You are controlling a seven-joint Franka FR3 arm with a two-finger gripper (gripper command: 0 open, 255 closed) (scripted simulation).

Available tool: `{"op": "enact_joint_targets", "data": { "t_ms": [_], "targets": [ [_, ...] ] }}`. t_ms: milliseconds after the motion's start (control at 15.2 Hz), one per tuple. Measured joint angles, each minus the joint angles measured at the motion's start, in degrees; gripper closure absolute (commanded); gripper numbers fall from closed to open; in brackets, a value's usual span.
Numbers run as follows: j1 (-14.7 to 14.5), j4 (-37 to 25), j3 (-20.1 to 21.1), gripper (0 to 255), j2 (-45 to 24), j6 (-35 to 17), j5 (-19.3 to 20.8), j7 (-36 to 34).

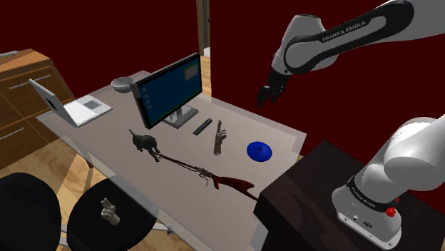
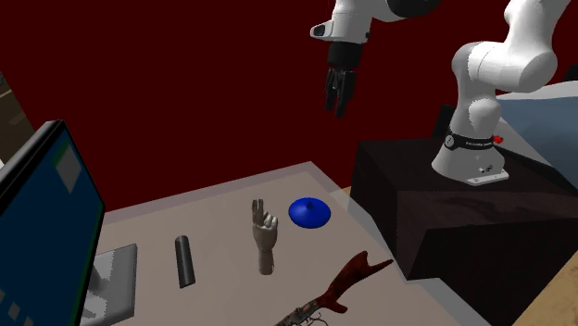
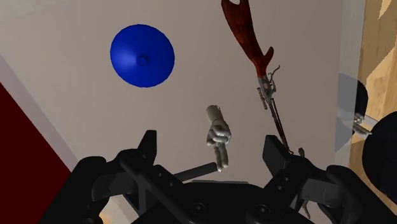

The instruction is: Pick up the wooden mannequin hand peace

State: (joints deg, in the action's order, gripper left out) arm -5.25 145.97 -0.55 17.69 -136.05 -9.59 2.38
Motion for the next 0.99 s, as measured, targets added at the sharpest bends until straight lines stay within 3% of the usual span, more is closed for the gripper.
{"op": "enact_joint_targets", "data": {
  "t_ms": [462, 990],
  "targets": [
    [-2.1, -4.3, 0.8, 0, -16.4, -12.9, -3.5, 3.3],
    [-3.4, -13.7, 3.1, 0, -34.8, -22.8, -6.6, 6.0]
  ]
}}
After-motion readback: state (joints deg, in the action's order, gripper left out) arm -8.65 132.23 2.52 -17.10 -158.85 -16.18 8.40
